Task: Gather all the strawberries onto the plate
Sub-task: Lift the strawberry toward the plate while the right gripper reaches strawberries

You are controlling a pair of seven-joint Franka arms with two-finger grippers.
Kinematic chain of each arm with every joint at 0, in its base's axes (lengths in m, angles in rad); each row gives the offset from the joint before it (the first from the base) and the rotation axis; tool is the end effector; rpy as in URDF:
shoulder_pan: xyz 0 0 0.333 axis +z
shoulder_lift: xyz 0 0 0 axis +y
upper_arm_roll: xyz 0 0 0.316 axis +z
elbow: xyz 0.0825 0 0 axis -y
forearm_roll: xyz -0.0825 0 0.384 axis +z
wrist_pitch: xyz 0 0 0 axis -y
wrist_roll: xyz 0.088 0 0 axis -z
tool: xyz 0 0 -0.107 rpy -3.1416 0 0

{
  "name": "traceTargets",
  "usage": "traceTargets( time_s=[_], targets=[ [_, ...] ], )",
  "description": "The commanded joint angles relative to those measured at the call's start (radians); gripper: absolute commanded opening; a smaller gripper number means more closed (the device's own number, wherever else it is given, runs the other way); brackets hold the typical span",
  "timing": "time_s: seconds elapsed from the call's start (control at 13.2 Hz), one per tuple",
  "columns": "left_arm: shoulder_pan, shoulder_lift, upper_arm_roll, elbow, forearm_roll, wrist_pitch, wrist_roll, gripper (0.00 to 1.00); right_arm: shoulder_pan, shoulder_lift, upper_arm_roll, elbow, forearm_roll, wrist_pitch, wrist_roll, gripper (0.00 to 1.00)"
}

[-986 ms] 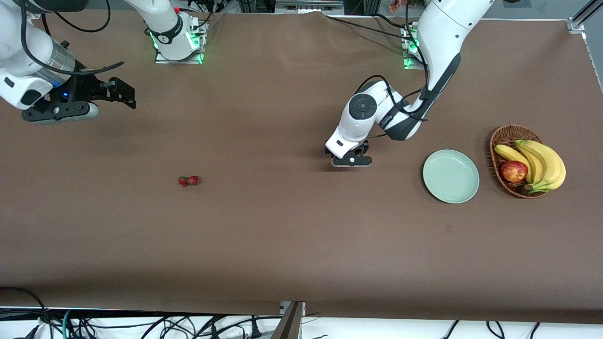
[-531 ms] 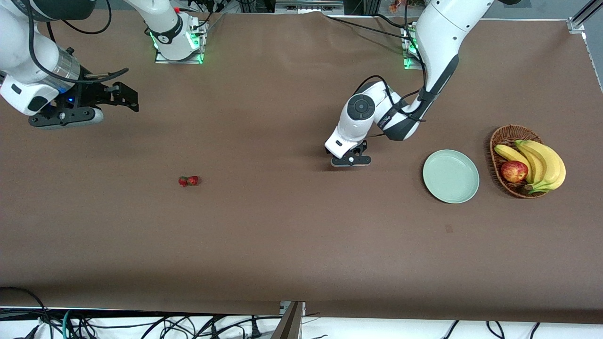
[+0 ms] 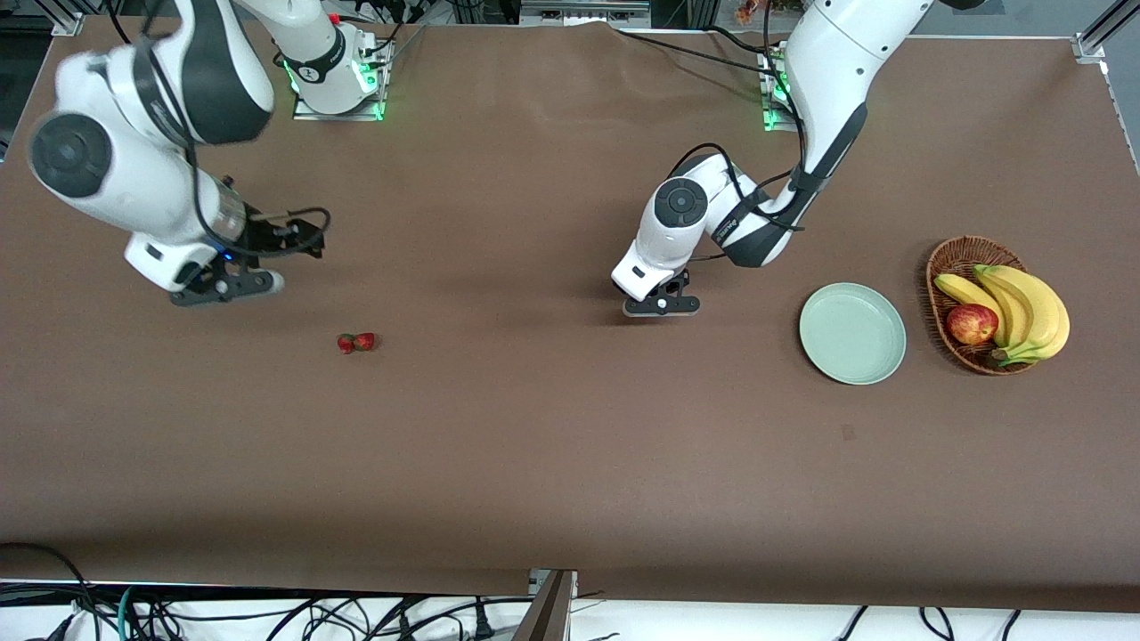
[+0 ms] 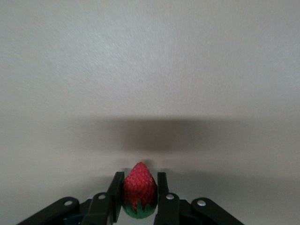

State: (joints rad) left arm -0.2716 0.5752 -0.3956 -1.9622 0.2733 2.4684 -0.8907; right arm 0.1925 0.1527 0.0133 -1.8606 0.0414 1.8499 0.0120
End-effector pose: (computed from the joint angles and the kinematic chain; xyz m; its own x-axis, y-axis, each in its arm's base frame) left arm 0.4858 -0.3749 0.1965 0.9973 0.0630 -0.0374 0.0639 -0.9977 0.0240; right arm 0.5685 0.1217 0.4231 0.9702 0.1788 -0.1634 0.1750 -0.9839 -0.0375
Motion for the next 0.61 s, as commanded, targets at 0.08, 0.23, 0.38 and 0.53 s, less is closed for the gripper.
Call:
traceTargets(
  time_s=[0.08, 0.23, 0.38, 0.53],
  targets=[
    [0.035, -0.150, 0.001, 0.008, 0.027, -0.263, 0.141, 0.00, 0.008, 0.056, -0.001, -0.028, -0.009, 0.101, -0.035, 1.00],
    [0.112, -0.189, 0.000, 0.048, 0.017, -0.414, 0.394, 0.05, 0.010, 0.096, -0.001, -0.032, -0.009, 0.144, -0.052, 1.00],
    [0.210, -0.196, -0.002, 0.097, 0.014, -0.520, 0.726, 0.09, 0.015, 0.164, -0.001, -0.060, -0.009, 0.266, -0.099, 1.00],
    [0.308, -0.204, -0.002, 0.127, 0.012, -0.559, 1.009, 0.09, 0.051, 0.240, 0.002, -0.066, -0.015, 0.360, -0.170, 1.00]
  ],
)
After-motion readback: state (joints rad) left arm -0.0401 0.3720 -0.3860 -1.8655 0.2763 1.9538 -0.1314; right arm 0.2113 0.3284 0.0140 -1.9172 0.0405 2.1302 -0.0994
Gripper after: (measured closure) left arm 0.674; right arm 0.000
